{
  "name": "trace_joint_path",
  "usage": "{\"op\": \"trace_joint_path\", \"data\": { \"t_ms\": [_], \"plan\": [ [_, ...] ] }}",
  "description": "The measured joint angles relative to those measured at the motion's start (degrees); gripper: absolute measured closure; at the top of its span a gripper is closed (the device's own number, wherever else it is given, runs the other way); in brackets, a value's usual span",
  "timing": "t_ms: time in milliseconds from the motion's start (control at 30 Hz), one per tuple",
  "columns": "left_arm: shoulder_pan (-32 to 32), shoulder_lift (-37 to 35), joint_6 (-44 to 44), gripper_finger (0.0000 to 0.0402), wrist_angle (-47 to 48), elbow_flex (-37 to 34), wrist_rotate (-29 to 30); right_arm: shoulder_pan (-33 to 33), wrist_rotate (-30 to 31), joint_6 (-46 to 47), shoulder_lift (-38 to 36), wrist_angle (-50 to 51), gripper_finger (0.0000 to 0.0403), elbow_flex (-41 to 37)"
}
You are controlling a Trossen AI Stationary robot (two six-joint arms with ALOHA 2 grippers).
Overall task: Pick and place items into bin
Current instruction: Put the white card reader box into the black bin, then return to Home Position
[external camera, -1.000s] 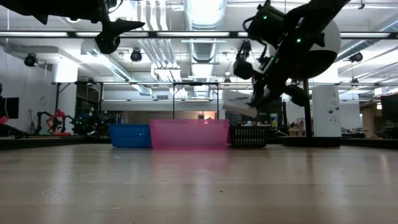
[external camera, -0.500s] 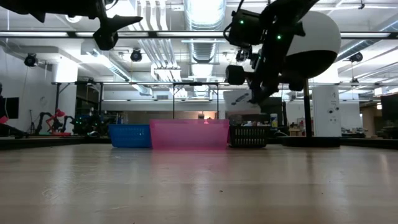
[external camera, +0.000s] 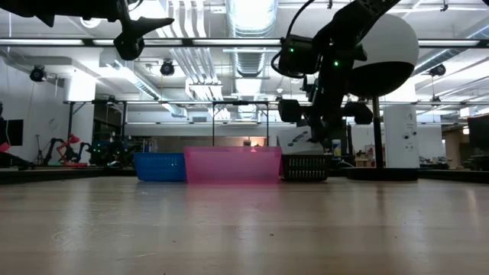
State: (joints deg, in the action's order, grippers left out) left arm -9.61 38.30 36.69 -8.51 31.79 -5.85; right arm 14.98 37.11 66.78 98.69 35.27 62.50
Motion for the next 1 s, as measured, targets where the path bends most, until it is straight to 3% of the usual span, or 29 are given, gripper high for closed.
{"op": "trace_joint_path", "data": {
  "t_ms": [333, 867, 1000],
  "plan": [
    [0.0, 0.0, 0.1, 0.0169, 0.0, 0.0, 0.0, 0.3, -0.1, -0.1, 0.2, -1.7, 0.0392, 0.0],
    [0.0, 0.0, 0.1, 0.0169, 0.0, 0.0, 0.0, 0.3, -1.4, -1.2, 0.2, -1.7, 0.0330, 0.0],
    [0.0, 0.0, 0.1, 0.0169, 0.0, 0.0, 0.0, -0.1, -5.5, -3.9, 0.0, -4.4, 0.0320, -0.1]
  ]
}}
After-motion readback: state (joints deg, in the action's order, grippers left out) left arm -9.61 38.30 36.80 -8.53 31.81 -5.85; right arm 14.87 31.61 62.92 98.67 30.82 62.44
